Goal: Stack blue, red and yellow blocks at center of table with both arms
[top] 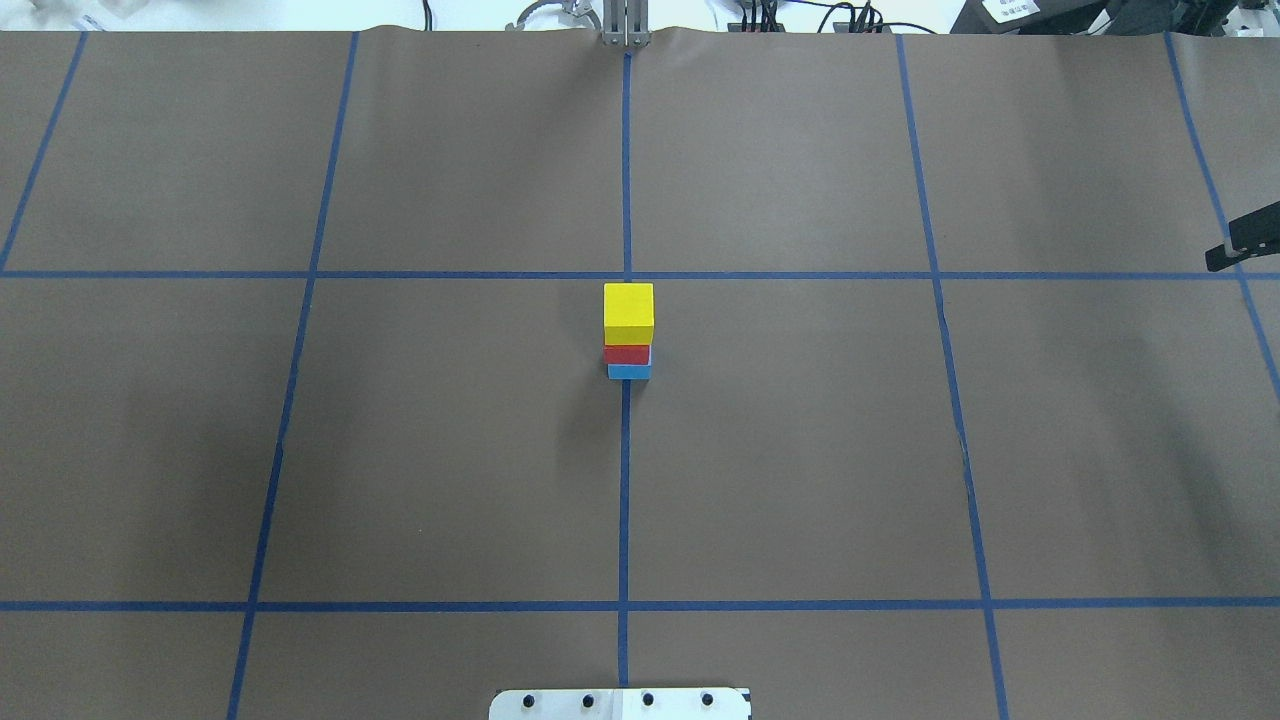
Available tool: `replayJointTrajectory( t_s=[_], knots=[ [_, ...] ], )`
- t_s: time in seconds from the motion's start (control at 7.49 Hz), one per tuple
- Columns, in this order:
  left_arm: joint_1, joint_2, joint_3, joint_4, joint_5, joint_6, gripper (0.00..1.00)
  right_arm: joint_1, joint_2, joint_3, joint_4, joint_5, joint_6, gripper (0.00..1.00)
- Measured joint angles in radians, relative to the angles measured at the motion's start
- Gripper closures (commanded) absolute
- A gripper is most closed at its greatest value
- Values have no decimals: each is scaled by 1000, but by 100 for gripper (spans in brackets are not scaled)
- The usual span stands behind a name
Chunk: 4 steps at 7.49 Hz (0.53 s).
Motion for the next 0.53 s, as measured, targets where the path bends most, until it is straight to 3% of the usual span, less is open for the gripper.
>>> replayJointTrajectory(
  t_s=[0.53],
  knots=[
    [-41,-24,-21,77,35,-79,0,30,83,-50,-181,-39,-202,0]
  ],
)
